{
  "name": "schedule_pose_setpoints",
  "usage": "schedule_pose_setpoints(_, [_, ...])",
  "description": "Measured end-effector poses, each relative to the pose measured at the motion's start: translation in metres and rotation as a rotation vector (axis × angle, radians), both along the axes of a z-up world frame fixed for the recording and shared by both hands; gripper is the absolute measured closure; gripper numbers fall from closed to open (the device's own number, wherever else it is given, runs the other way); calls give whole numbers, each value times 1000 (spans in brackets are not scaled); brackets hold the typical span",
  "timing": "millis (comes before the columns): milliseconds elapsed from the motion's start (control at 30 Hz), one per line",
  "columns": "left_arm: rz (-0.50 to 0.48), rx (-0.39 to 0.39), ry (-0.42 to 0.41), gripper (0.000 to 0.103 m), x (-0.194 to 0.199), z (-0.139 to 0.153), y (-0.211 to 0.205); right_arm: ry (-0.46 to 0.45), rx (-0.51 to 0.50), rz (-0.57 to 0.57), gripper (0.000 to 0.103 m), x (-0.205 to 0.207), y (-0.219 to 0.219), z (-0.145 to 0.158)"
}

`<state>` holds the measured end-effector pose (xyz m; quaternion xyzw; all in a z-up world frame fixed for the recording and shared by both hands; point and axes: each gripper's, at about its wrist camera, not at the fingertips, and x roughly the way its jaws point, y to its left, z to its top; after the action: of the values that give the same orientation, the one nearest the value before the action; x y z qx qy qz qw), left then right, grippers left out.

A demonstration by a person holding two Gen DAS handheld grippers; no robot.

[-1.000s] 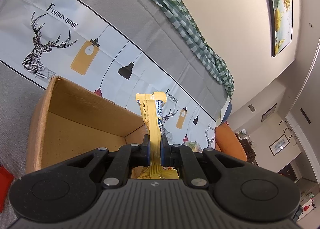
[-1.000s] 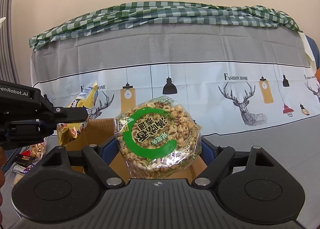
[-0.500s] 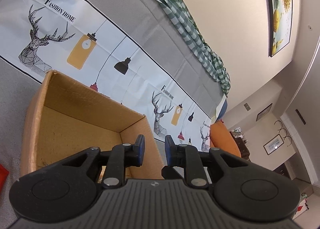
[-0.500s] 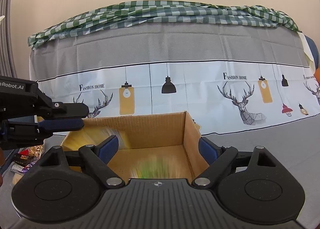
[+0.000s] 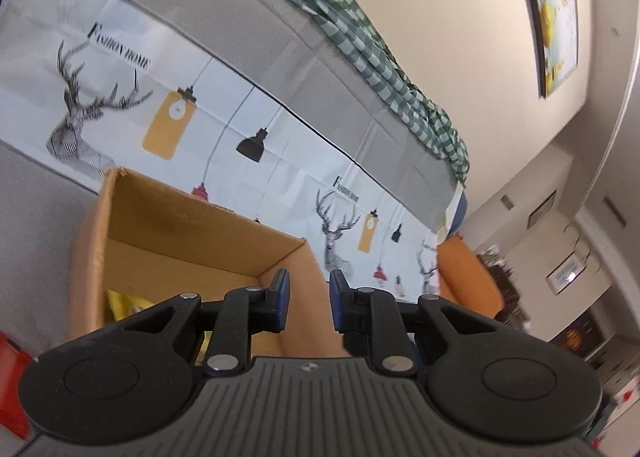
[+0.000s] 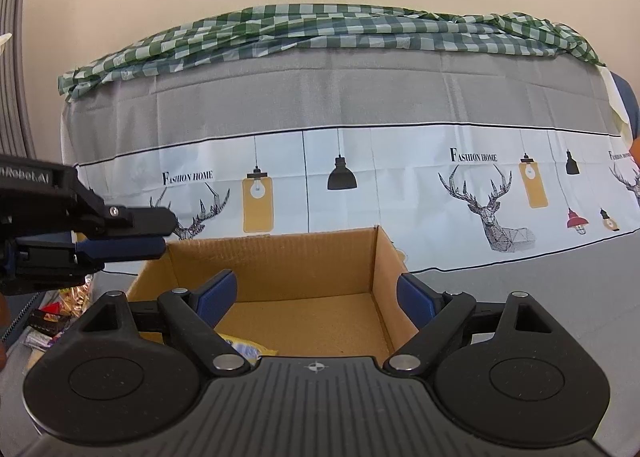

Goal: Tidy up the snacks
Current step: 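Open the left gripper while the right gripper releases the peanut pack into the box, then move both grippers back to the snack pile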

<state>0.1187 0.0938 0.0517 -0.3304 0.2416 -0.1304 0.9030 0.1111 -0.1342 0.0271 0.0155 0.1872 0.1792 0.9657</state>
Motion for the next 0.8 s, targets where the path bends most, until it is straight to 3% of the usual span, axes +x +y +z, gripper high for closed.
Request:
schedule_pose_setpoints(67, [20, 105, -34, 91, -10, 7, -4, -6, 8, 2, 15, -3, 3, 1])
schedule_pose_setpoints(133, [18, 212, -93, 91, -24, 20, -7, -9, 20, 2, 18, -6, 6, 3])
schedule_pose_setpoints(233, [-9, 253, -141, 92, -41, 36, -5, 3, 64, -4, 30, -12, 11, 4])
schedule_pose_setpoints(300, [-28, 293, -150, 92, -51, 46, -3, 14, 94, 2, 44, -16, 16, 3])
schedule_pose_setpoints(400, [-78, 444, -183, 92, -75, 55, 0, 9, 121, 21, 53, -26, 27, 5])
schedule_pose_setpoints(500, [-93, 605, -177, 92, -96, 44, 12, -7, 140, 48, 60, -38, 37, 7])
schedule_pose_setpoints(567, [-52, 613, -126, 92, -105, 25, 32, -14, 146, 71, 66, -44, 44, 8])
schedule_pose_setpoints(633, [24, 531, -64, 92, -114, -3, 60, -24, 150, 87, 68, -49, 51, 9])
schedule_pose_setpoints(667, [48, 499, 32, 92, -114, -20, 73, -27, 152, 90, 72, -51, 55, 10])
schedule_pose_setpoints(700, [95, 528, 120, 93, -110, -24, 80, -26, 158, 95, 75, -53, 58, 10])
schedule_pose_setpoints(733, [143, 539, 128, 93, -111, -23, 88, -24, 163, 100, 75, -55, 62, 9])
schedule_pose_setpoints(800, [174, 474, 134, 92, -114, -23, 104, -16, 172, 108, 78, -58, 71, 8])
